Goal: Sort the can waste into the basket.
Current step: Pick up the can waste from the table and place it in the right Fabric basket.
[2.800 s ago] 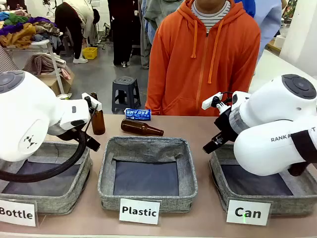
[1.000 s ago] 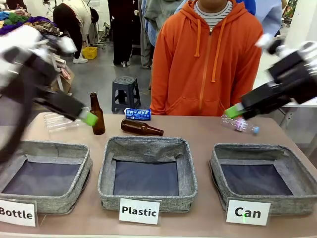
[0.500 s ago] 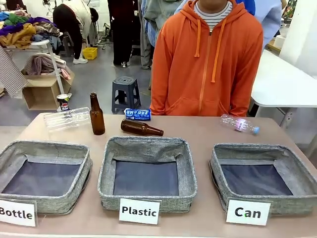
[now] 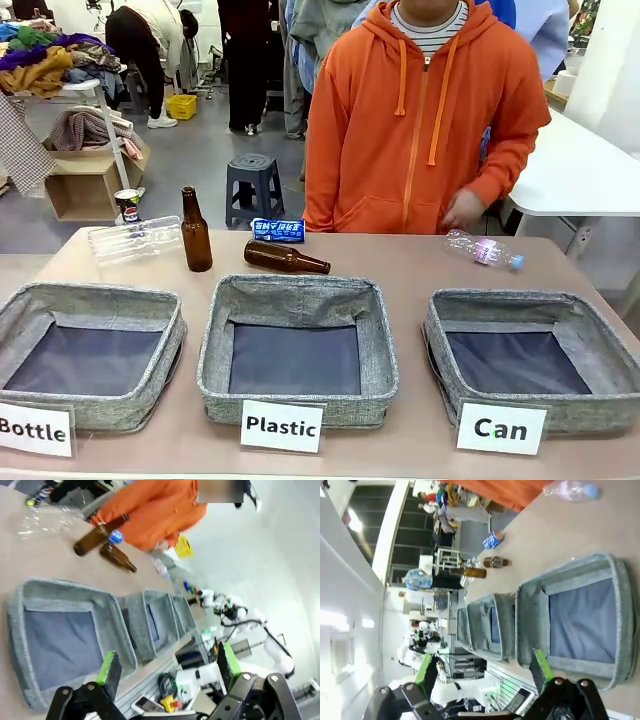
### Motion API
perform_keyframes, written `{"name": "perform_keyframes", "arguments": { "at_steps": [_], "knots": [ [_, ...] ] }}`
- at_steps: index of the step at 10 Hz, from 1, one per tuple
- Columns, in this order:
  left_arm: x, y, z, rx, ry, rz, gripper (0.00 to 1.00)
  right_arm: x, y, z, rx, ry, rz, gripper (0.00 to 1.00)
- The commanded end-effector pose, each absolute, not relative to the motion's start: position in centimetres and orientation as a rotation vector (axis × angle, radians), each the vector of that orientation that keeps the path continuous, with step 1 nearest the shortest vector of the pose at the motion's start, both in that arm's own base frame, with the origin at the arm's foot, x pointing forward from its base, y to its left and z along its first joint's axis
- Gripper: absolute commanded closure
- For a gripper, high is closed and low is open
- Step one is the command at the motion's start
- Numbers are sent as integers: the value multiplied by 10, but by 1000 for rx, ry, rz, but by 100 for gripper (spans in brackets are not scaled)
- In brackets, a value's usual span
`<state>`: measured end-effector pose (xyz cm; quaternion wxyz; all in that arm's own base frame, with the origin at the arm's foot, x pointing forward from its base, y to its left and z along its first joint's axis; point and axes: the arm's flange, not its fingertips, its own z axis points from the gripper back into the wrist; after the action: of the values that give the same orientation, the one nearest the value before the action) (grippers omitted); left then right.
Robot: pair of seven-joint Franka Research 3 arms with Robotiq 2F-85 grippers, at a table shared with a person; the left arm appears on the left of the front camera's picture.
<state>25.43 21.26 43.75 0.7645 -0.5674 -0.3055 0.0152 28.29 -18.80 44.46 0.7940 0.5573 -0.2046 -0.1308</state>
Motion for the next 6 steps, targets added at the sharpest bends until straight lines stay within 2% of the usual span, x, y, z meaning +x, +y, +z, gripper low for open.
{"name": "perform_keyframes", "arguments": {
  "at_steps": [1,5,6],
  "knots": [
    [250,209,450,-1213,-678,-23,0,278,-186,458,1193,-463,-239,0],
    [252,203,452,-1212,-646,-19,0,278,-186,458,1193,-463,-239,0],
    [261,196,461,-1144,-621,-83,0,278,-186,458,1193,-463,-239,0]
  ]
}}
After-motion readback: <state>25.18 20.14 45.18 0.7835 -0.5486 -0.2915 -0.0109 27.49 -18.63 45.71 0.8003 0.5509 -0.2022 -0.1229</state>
